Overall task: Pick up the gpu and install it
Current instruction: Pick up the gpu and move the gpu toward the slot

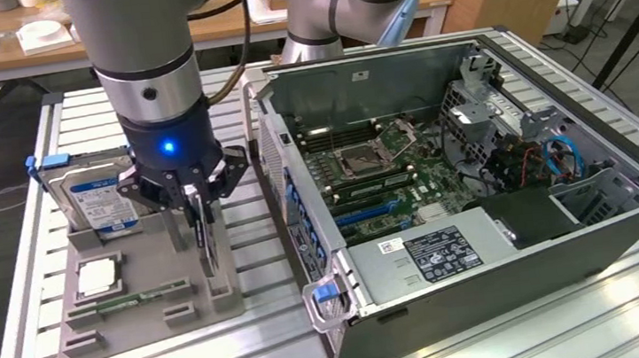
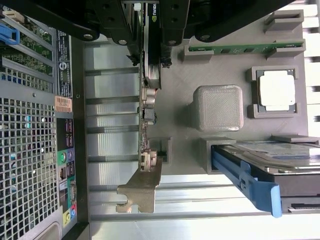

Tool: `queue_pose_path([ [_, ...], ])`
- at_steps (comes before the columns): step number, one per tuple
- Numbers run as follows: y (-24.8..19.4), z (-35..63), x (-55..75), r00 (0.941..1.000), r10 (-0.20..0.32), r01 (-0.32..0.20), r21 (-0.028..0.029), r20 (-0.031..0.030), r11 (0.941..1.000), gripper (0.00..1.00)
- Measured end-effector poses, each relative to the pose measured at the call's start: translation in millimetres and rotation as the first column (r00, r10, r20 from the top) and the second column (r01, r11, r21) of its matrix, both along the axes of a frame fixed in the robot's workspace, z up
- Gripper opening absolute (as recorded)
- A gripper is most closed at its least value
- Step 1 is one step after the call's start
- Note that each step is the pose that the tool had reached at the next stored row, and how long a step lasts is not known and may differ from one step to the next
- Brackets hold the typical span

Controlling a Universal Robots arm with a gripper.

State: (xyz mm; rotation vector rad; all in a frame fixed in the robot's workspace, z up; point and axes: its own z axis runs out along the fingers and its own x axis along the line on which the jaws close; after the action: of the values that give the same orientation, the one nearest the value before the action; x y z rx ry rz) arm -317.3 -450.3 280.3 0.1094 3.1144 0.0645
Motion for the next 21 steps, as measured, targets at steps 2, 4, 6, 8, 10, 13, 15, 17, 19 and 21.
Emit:
queue_pose_path([
  [2,0.0,1.2,0.0,1.0,0.001,-0.001,0.0,0.0,1.0,0.26],
  [4,0.0,2.6,0.0,1.0,0.003,-0.003,0.0001,0.0002,1.0,0.26],
  [6,0.0,4.0,0.0,1.0,0.006,-0.006,0.0001,0.0002,1.0,0.26],
  [8,0.0,5.5,0.0,0.9999,0.011,-0.011,0.0,0.0,0.9999,0.26],
  [10,0.0,7.3,0.1,0.9999,0.016,-0.016,0.0,0.0001,0.9999,0.26],
  [13,0.0,9.7,0.1,0.9996,0.027,-0.027,0.0001,0.0,0.9996,0.26],
  [15,0.0,11.5,0.1,0.9994,0.034,-0.034,0.0001,0.0,0.9994,0.26],
  [17,0.0,13.6,0.0,0.9992,0.04,-0.04,0.0001,0.0,0.9992,0.26],
  [19,0.0,15.8,0.0,0.9991,0.042,-0.042,0.0002,0.0,0.9991,0.26],
  [21,0.0,18.4,0.1,0.999,0.044,-0.044,0.0001,0.0,0.999,0.26],
])
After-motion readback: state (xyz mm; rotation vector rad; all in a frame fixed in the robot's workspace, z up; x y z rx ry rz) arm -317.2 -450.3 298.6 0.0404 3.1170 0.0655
